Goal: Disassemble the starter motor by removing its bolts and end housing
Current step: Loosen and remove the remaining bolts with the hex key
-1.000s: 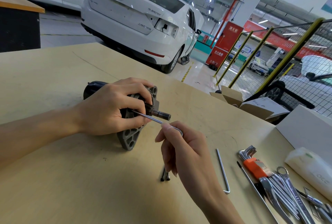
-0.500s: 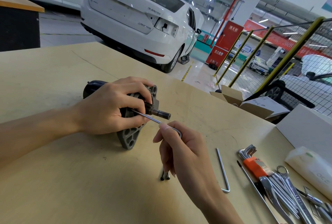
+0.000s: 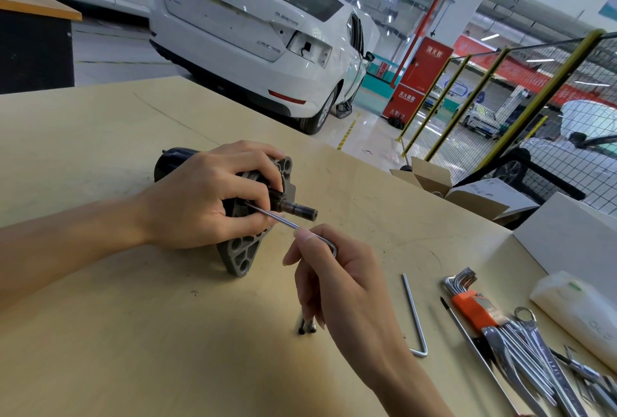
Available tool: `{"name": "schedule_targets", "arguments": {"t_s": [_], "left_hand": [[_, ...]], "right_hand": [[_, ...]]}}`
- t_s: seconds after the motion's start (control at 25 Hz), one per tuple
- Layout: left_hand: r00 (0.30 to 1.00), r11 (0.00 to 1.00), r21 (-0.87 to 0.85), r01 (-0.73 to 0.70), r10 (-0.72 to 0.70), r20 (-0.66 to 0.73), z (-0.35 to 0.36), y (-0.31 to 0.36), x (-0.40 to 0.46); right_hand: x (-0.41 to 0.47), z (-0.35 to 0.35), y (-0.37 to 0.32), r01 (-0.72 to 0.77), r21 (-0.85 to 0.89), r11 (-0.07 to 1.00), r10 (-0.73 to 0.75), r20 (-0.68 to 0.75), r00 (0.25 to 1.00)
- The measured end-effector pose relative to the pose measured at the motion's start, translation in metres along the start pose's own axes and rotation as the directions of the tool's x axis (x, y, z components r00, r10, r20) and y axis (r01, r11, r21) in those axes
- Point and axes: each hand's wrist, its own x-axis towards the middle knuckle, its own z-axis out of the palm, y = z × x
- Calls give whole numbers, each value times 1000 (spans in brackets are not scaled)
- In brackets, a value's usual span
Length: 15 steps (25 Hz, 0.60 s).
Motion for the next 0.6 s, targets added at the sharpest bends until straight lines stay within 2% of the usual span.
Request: {"name": "schedule_targets", "arguments": {"t_s": [0.6], "left_hand": [[1000,1000,4,-5,5,7,0,-2,0]], "right_hand": [[0,0,2,10,-34,999,-10,6,1000]]}}
